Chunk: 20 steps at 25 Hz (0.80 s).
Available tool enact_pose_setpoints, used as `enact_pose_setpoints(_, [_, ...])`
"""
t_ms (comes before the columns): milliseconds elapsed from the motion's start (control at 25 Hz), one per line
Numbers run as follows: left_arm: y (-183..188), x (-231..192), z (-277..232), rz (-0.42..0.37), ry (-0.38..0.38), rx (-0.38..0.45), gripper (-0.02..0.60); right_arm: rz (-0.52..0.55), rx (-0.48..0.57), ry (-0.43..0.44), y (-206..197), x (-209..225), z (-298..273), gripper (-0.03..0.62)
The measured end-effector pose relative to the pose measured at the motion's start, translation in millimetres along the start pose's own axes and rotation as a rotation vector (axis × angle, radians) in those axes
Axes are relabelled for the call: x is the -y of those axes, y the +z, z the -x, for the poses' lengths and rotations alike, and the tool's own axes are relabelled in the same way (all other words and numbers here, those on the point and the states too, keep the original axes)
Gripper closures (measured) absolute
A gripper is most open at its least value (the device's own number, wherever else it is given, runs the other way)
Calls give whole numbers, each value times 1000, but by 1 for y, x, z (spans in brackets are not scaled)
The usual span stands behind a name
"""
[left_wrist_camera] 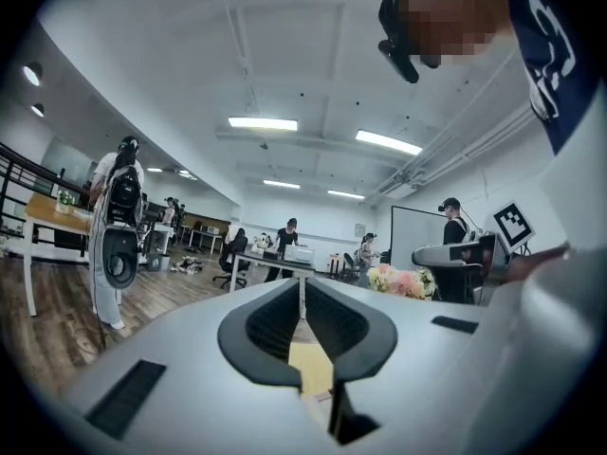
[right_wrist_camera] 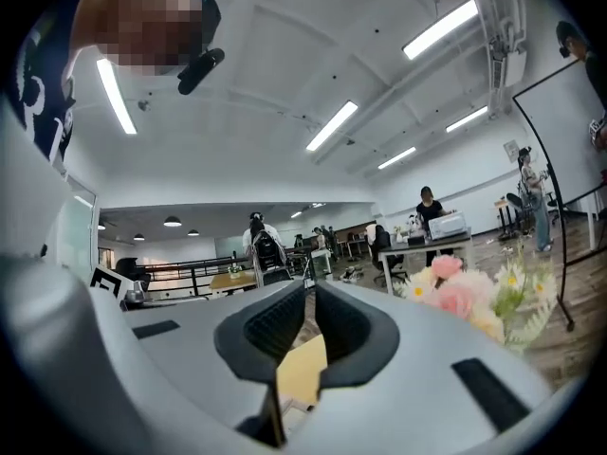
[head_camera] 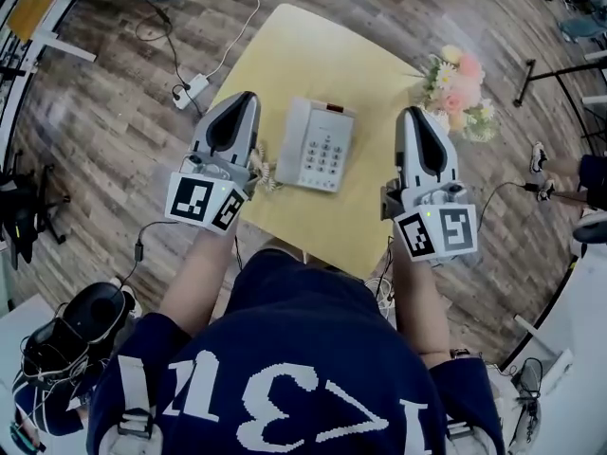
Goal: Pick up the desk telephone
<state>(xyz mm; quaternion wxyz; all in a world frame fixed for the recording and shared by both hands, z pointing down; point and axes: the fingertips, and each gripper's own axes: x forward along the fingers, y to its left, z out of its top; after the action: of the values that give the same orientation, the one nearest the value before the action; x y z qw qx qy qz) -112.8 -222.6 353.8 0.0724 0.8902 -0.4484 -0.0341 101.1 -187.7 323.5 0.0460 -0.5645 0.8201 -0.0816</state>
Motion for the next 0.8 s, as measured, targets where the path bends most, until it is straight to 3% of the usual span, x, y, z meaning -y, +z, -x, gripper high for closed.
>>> enact_pose_setpoints(80, [-24, 2, -6, 56, -27, -43, 560, -55, -48, 3, -25, 7, -4, 552])
enact_pose_setpoints(200, [-63, 2, -14, 143, -47, -122, 558, -155, -151, 17, -68, 16, -10, 448])
enact_pose_setpoints(240, [-78, 3, -16, 167, -51, -164, 537, -192, -187, 21, -84, 18, -11, 433])
enact_pose_setpoints(320, [-109, 5, -20, 221, -71, -256, 418, -261, -252, 28, -116, 24, -12, 414])
enact_pose_setpoints(400, [-137, 7, -25, 283, -98, -342, 362, -315, -317, 29, -146, 30, -13, 395])
enact_pose_setpoints(640, [-203, -1, -29, 576, -152, -519, 296, -540, -490, 102, -227, 25, -20, 355])
enact_pose_setpoints(800, [-229, -2, -28, 691, -160, -611, 278, -559, -568, 117, -257, 24, -21, 345])
